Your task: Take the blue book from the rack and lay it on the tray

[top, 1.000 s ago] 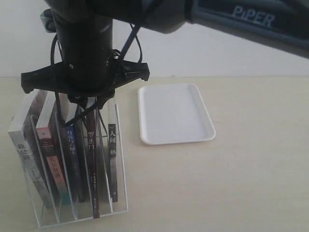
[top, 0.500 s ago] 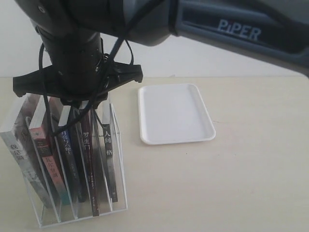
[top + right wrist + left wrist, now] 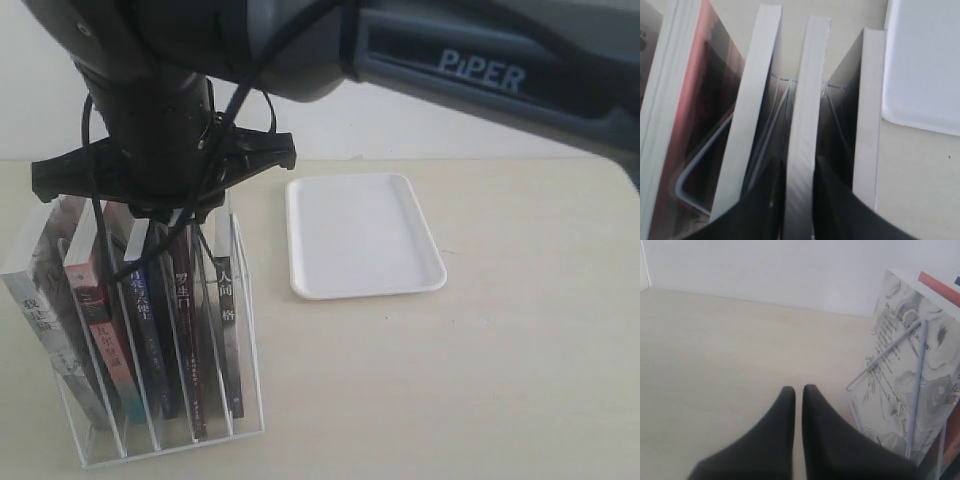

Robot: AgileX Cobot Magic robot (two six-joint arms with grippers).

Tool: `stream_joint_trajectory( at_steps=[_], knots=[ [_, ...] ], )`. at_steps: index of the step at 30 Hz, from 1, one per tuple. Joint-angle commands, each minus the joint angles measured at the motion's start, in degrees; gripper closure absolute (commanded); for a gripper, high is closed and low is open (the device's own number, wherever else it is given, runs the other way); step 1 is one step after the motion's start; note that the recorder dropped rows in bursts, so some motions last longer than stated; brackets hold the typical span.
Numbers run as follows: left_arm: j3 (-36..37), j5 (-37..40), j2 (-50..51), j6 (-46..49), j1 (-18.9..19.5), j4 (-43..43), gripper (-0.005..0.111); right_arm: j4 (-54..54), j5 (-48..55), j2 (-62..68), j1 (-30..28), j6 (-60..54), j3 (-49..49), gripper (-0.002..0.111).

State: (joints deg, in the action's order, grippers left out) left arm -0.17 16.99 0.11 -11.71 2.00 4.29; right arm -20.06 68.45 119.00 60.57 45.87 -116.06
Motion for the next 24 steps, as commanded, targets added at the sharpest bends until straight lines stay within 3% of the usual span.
stream_joint_trajectory(
  at_steps=[1,9,11,13,16,24],
  knots=[
    [0.17,-0.04,-0.11,0.27,0.18,0.01,0.102,-0.99,1.52,1.53,-0.07,-1.15,0.1,0.108],
    [0.17,-0.04,-0.11,0.27,0.18,0.01,0.102,-0.87,1.52,1.53,-0.07,-2.08,0.1,0.106],
    [0.17,-0.04,-0.11,0.27,0.18,0.01,0.102,-0.34,1.52,1.53,-0.07,-2.94,0.1,0.097],
    [0.17,-0.04,-0.11,0.27,0.18,0.01,0.102,0.31,1.52,1.53,-0.07,-4.11,0.1,0.074],
    [0.17,-0.04,-0.11,0.27,0.18,0.01,0.102,0.53,1.52,1.53,-0.07,-4.68,0.1,0.056],
    [0.17,-0.04,-0.11,0.27,0.18,0.01,0.102,0.8,1.52,1.42,-0.07,-6.94,0.1,0.056]
  ],
)
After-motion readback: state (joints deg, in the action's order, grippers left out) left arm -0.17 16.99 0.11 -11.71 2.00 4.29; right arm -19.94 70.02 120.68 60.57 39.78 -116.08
